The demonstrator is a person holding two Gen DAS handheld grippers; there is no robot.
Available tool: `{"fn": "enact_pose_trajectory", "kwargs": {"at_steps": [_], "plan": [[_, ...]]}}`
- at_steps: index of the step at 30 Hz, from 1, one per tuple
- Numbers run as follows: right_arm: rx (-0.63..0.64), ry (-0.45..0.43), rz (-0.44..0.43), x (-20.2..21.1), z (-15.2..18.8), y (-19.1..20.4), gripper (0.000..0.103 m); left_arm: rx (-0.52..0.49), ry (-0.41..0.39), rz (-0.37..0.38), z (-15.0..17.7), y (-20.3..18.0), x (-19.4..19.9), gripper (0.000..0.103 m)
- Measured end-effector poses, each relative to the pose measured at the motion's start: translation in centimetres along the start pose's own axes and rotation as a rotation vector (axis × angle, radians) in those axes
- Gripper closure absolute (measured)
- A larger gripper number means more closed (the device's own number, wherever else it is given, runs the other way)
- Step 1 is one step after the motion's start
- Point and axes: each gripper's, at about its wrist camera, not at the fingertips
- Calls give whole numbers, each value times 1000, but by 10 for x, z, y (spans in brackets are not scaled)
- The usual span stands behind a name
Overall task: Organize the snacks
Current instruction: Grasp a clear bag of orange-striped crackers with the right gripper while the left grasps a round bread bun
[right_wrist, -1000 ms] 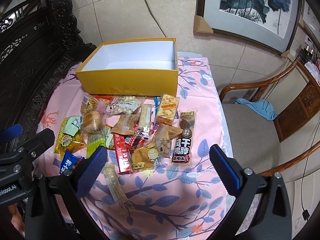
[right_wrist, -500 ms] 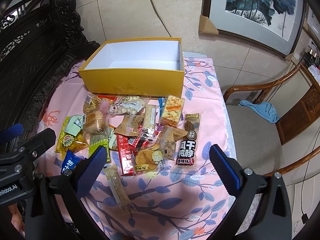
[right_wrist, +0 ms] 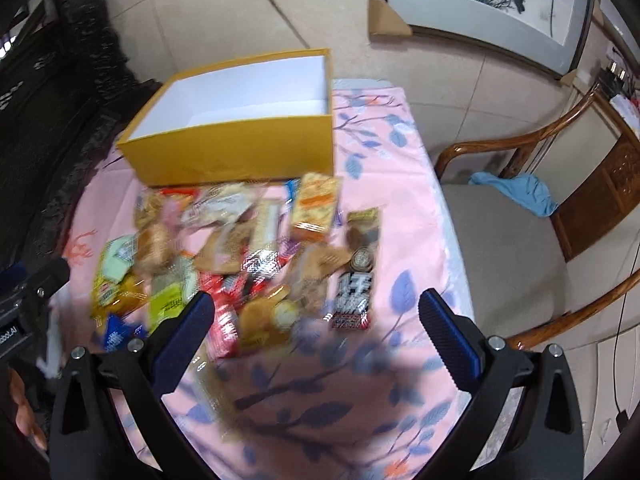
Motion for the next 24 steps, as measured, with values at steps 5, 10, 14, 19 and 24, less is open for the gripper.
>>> {"fn": "enact_pose_trajectory", "kwargs": {"at_steps": [5, 10, 14, 19, 24], "plan": [[6, 24, 34, -58, -20, -3, 2, 0, 55, -1, -3, 1, -43, 2], [8, 50, 81, -117, -37, 7, 11, 4, 43, 21, -4, 6, -49, 2], [35, 68, 116, -158, -51, 17, 15, 10, 65, 12, -4, 16, -53, 2], [51, 165, 95, -204, -47, 18, 43, 54, 94, 9, -6, 34, -61, 2], [78, 101, 43, -198, -37, 18, 55, 65, 112, -10, -7, 44, -76, 2]]}}
Point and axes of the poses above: each gripper's, at about its wrist camera, not at the fingertips, and x roughly against the way its jaws point, y to its left, z to its underside, and after that the axes turned 6 degrees about -y, right-handed
